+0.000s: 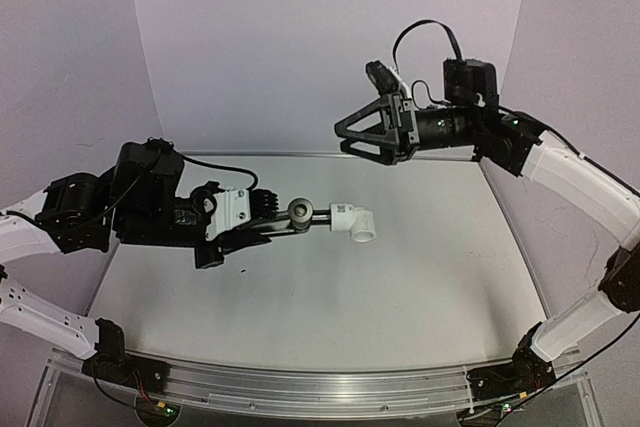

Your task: Install the water faucets

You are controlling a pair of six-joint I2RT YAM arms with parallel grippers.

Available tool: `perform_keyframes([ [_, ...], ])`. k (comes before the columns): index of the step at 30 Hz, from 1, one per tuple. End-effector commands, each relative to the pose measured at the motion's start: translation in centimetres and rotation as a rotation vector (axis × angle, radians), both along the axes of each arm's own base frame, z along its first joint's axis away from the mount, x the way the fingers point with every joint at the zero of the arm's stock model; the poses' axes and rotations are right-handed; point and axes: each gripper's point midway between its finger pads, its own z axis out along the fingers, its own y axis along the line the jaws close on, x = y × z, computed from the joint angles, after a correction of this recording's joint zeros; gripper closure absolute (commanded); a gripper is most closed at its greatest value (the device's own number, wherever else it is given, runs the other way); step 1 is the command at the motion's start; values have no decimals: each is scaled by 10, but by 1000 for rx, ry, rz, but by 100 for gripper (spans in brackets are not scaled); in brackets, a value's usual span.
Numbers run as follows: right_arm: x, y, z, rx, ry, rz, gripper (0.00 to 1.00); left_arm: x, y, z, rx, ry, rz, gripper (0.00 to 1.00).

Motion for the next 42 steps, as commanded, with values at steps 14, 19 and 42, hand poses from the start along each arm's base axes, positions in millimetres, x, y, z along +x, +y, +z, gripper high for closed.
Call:
perform_keyframes([
  [14,-40,-81,31,-142,-1428,-44,2,-5,1,90,-397,688,-5,100],
  [19,-47,-75,18,-178,-1571,8,2,-18,-15,85,-338,850,-99,100],
  [42,-61,-33,-8,-224,-1765,157,40,-37,-36,81,-255,1042,-247,100],
])
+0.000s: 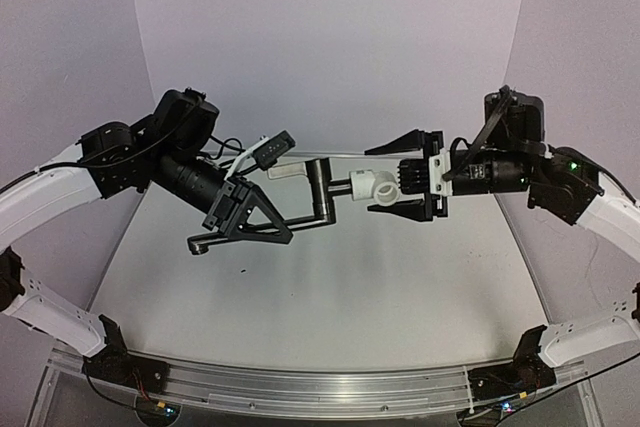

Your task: Install the water faucets

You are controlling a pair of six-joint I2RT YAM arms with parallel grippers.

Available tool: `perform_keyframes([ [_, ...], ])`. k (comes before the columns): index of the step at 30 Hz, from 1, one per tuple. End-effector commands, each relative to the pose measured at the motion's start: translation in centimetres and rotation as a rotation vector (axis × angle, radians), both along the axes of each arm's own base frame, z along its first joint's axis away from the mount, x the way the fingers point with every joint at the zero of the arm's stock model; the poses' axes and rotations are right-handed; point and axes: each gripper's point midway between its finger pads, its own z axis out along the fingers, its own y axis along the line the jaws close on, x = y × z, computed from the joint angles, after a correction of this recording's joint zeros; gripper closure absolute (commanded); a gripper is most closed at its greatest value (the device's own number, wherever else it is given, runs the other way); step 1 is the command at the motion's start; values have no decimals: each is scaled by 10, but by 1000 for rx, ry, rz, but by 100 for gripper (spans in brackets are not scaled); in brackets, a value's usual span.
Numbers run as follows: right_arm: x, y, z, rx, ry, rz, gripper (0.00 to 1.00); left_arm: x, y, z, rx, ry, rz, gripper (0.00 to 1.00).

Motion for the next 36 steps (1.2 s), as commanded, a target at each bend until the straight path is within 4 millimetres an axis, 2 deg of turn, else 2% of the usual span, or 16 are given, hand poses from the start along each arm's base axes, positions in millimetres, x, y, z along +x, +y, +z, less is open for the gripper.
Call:
perform_keyframes([
  [1,-3,2,11,24,-47,7,45,-4,-4,49,-153,-75,-51,100],
  [4,-5,2,13,30,-37,13,60,-4,-5,48,-157,-89,-63,100],
  [7,-8,3,17,51,28,17,72,-1,-1,49,-177,-177,-44,100],
  [13,-16,7,25,107,264,15,88,23,14,50,-210,-432,108,100],
  [16,-12,14,31,143,480,-26,90,30,19,47,-203,-547,127,100],
  [19,-20,21,27,141,716,-14,93,39,26,42,-164,-676,151,100],
  [27,-39,37,5,58,1253,-4,100,47,41,40,-110,-1013,193,100],
  [31,-44,44,-6,2,1425,-5,99,45,34,30,-39,-1145,173,100],
  [36,-45,43,-20,-52,1611,-13,94,58,29,5,149,-1327,165,100],
])
